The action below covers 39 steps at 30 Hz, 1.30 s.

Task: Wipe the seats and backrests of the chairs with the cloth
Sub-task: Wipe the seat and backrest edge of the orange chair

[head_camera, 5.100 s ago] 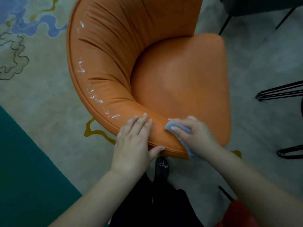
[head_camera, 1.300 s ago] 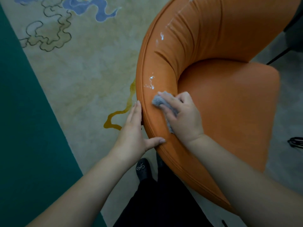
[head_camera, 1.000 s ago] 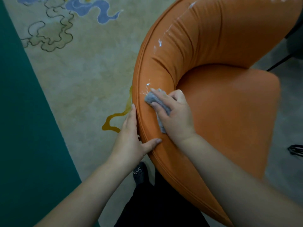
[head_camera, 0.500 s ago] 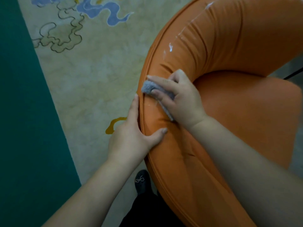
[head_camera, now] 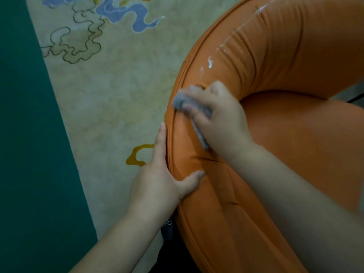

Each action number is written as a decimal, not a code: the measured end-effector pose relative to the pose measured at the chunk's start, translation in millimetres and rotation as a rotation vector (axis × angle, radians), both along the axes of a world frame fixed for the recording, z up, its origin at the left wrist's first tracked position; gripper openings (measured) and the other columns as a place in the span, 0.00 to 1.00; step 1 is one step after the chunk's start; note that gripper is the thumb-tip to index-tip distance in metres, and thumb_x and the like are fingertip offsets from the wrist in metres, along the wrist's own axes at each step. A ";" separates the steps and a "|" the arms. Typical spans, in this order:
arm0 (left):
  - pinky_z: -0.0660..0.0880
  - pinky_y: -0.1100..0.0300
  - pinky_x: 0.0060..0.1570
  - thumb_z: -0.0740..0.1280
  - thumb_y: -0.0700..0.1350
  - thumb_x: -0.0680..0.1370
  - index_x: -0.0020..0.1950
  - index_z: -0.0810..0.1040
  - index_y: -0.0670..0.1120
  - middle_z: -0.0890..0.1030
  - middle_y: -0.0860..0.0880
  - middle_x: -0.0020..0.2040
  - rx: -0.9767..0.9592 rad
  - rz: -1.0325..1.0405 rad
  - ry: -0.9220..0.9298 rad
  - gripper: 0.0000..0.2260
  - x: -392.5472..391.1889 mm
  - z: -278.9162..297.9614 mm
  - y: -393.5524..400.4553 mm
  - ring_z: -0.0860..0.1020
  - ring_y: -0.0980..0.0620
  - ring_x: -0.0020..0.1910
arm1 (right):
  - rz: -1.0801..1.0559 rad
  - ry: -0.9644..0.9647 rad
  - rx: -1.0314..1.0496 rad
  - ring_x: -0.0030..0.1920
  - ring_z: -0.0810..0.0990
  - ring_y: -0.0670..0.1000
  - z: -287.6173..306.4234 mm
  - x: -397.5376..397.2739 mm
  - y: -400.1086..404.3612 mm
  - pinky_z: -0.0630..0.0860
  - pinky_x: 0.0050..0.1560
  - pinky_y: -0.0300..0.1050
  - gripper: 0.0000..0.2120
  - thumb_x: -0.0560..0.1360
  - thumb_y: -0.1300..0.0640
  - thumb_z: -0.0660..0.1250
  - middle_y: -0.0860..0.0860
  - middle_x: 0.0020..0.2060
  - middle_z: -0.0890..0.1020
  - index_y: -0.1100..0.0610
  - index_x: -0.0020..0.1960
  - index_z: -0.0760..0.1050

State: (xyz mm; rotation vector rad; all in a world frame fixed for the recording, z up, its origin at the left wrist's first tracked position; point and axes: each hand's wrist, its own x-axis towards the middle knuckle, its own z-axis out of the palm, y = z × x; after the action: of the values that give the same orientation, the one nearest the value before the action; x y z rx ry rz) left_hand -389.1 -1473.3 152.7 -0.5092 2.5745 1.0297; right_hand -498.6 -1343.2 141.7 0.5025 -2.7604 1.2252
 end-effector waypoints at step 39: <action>0.79 0.51 0.52 0.62 0.70 0.66 0.71 0.43 0.77 0.74 0.57 0.68 -0.028 -0.095 0.138 0.39 -65.4 -1.5 -10.1 0.79 0.51 0.57 | -0.294 0.059 -0.173 0.44 0.77 0.48 -20.5 -35.3 8.5 0.75 0.44 0.45 0.11 0.75 0.53 0.69 0.53 0.43 0.75 0.55 0.55 0.82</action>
State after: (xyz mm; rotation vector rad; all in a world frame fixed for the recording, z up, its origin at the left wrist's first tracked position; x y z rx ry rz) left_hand -454.5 -1483.5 151.2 -0.3294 2.7076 1.0312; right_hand -533.9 -1334.7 121.2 0.1106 -2.5325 1.3322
